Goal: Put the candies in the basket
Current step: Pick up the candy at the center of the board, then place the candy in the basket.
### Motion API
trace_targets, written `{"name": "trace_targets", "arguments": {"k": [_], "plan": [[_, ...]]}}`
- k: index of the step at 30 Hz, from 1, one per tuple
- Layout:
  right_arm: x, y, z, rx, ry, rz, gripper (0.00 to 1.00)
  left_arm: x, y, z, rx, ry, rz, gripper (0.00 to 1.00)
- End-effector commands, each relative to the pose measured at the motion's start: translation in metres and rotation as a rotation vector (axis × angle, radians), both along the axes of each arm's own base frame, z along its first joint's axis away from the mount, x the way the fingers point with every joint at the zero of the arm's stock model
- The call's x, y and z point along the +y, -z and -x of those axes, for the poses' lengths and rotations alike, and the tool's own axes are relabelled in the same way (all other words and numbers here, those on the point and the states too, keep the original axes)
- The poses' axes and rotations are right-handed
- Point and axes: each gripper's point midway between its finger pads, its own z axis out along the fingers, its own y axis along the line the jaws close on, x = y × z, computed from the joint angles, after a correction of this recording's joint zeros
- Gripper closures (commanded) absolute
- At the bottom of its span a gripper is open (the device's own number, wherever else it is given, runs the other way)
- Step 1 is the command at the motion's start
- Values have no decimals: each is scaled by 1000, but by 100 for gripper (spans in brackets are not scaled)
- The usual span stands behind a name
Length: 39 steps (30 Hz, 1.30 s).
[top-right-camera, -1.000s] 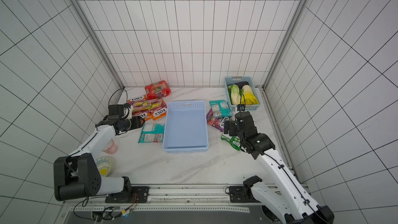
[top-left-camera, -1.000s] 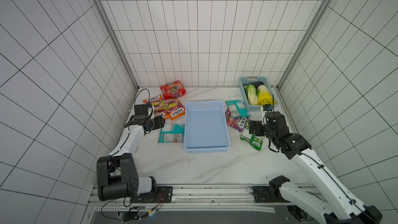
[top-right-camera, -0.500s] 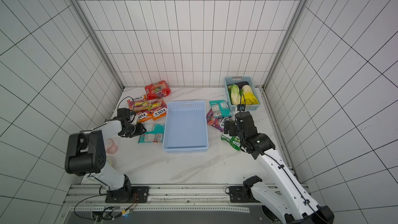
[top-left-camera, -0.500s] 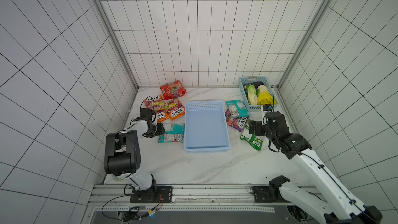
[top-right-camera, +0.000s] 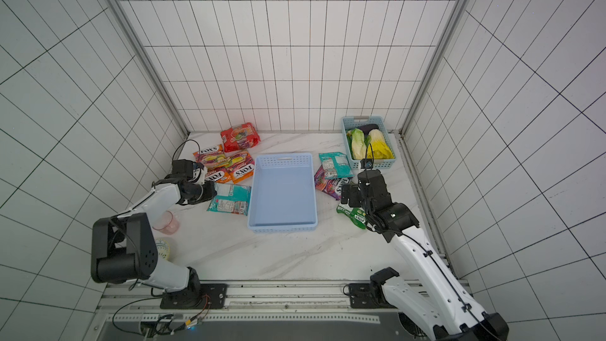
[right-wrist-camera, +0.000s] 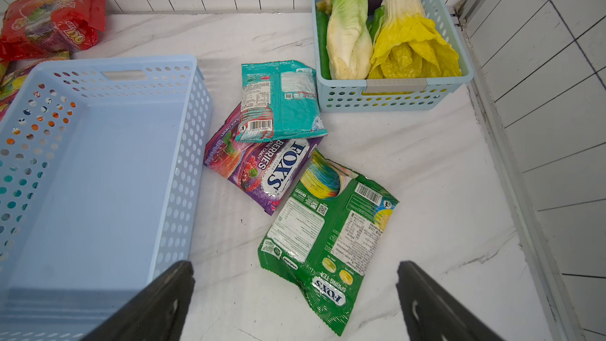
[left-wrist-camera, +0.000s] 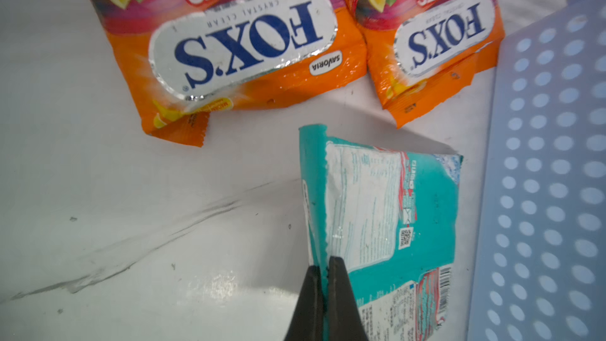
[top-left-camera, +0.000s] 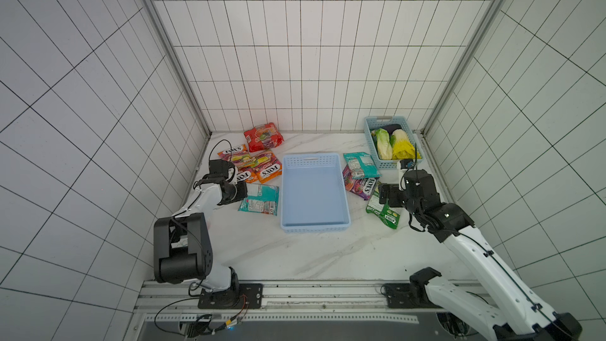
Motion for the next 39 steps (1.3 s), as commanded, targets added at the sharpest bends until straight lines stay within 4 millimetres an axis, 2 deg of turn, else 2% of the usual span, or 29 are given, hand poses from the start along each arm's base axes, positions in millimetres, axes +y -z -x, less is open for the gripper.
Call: {"name": "trace_targets", "arguments": {"k": [1, 3, 5, 9, 11, 13, 15, 17, 19, 23, 26, 31, 36, 39], "plan": [[-4, 1, -2, 14, 15, 17, 1, -17, -50, -14, -134, 42, 64, 100], [-7, 2, -2, 7, 31, 25, 1, -24, -76, -16, -192, 57, 88, 100], [-1, 4, -2, 9, 10, 3, 1, -30, -102, -17, -253, 69, 116, 100], [-8, 4, -2, 17, 36, 36, 1, -50, -153, -14, -357, 100, 249, 100], [-5, 6, -2, 18, 29, 21, 1, -61, -173, -11, -385, 124, 313, 100], [0, 7, -3, 26, 7, 8, 1, -74, -189, -8, -400, 161, 371, 100], [-6, 6, -3, 32, 27, 34, 1, -90, -202, -5, -399, 200, 448, 100], [-8, 8, -3, 28, 40, 37, 1, -105, -212, 0, -391, 236, 521, 100], [-2, 10, -3, 30, 18, 12, 1, -119, -218, 5, -381, 272, 578, 100], [-9, 6, -3, 28, 38, 41, 1, -144, -218, 8, -349, 317, 663, 100], [-1, 7, -2, 28, 6, 5, 1, -159, -209, 8, -307, 323, 710, 100], [2, 3, -1, 39, -16, 6, 0, -185, -184, 9, -227, 314, 712, 100], [18, -2, 3, 49, -85, -60, 2, -207, -152, 10, -164, 270, 709, 100], [29, 2, 5, 72, -121, -94, 4, -211, -130, 9, -119, 222, 717, 100]]}}
